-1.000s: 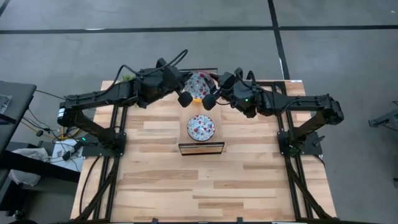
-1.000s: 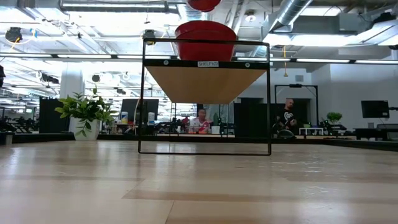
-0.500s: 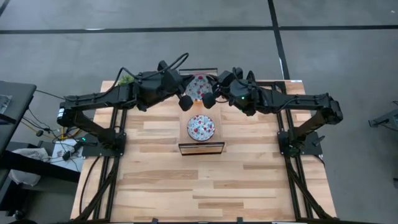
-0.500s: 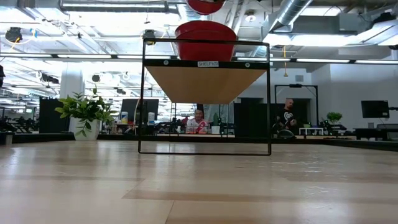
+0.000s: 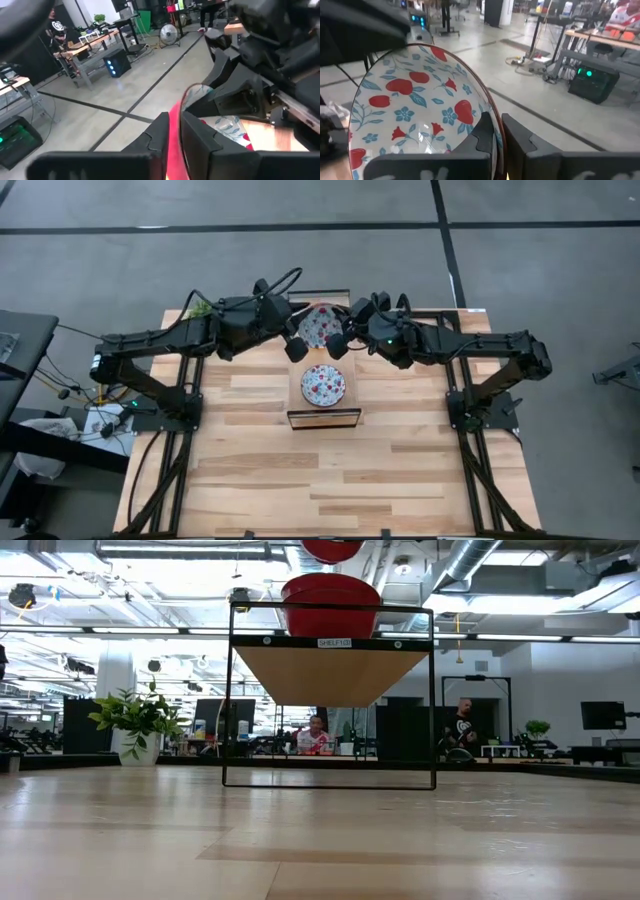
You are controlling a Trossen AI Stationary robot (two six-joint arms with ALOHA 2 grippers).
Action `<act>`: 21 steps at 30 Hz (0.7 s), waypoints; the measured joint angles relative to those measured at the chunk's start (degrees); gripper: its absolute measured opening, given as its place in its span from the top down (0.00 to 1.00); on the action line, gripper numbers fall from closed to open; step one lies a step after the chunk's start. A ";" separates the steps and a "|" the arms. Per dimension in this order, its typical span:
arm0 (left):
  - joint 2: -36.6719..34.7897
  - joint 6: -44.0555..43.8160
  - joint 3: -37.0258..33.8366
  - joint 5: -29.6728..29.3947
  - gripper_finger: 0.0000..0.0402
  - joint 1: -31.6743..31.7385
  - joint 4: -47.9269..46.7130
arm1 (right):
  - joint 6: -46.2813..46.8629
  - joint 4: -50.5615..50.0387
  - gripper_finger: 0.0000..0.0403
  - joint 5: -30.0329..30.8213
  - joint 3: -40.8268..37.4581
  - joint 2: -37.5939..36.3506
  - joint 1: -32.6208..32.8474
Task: Pick & Place Mini bowls
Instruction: Stack the red patterned bowl on top of the red patterned bowls on the shelf
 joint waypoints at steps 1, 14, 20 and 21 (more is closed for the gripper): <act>-0.31 0.04 0.00 0.28 0.87 0.02 -0.06 | 0.50 -0.88 0.98 0.03 0.00 -0.02 0.00; -4.53 0.02 -0.13 1.03 0.68 0.15 0.18 | 10.22 -11.62 0.98 -11.51 1.82 -0.09 -1.75; -9.59 -1.54 -6.21 1.40 0.67 0.14 -0.41 | 19.20 -18.38 0.98 -25.78 2.49 -0.07 -5.03; -10.63 -2.35 -7.63 1.34 0.67 0.06 -0.49 | 20.42 -18.76 0.98 -28.61 2.49 -0.07 -5.55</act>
